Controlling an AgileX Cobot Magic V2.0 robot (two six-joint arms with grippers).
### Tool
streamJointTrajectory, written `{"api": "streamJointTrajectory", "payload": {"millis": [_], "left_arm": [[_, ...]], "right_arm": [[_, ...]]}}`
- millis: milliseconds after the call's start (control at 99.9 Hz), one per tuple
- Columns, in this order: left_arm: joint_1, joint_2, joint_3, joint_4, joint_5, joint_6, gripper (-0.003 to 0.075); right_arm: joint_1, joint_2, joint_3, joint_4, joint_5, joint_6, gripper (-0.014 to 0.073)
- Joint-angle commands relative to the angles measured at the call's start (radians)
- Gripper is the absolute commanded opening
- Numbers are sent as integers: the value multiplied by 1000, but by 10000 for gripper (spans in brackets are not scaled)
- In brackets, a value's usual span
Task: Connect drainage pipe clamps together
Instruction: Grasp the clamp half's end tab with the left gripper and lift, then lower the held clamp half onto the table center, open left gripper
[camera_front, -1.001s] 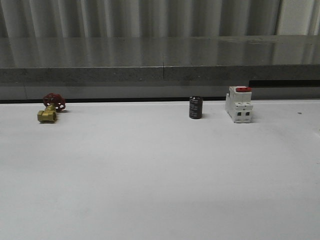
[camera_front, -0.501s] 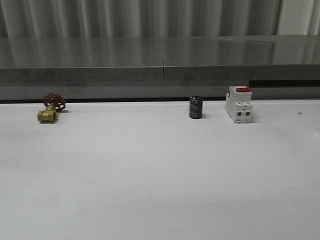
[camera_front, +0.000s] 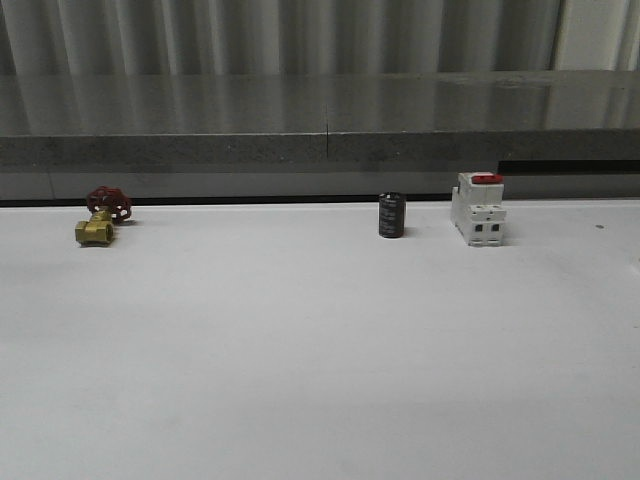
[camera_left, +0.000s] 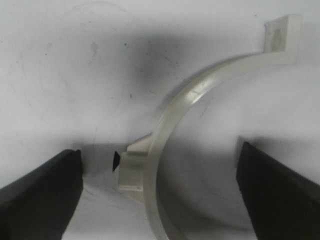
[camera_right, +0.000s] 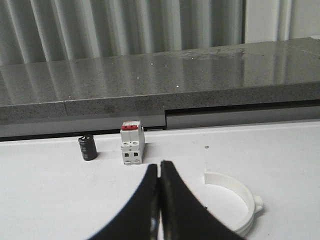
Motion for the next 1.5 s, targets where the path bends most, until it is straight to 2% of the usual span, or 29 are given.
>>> {"api": "streamJointTrajectory", "payload": {"millis": [0,200,260,340,451,581,731,851,1081,1252,1492], "left_arm": [[3,-52,-28,-15,3,3,501],[3,-52,-28,-15,16,3,188],[3,-54,-28,-15,20,3,117],[3,-60,-28,-15,29,3,66],[3,-83,-30,-24,36,3,59],[-6,-137,-30,-107,70,3,59],[-57,-225,-28,-135,125,-110,62],[-147,-282,-28,-130,138,-207,62],[-414,-294,-28,-119,79,-382,62],[-582,-287,-28,3,-6,-593,62],[-712,-218,-55,63,-25,-707,63]], "right_arm": [[-5,-19,-18,-4,-86,-3,-67],[-5,-19,-18,-4,-86,-3,-67],[-5,-19,-18,-4,-86,-3,-67],[-5,-19,-18,-4,-86,-3,-67],[-5,-19,-18,-4,-86,-3,-67],[-5,-19,-18,-4,-86,-3,-67],[-5,-19,-18,-4,-86,-3,-67],[-5,-19,-18,-4,-86,-3,-67],[-5,-19,-18,-4,-86,-3,-67],[-5,-19,-18,-4,-86,-3,-67],[-5,-19,-18,-4,-86,-3,-67]]}}
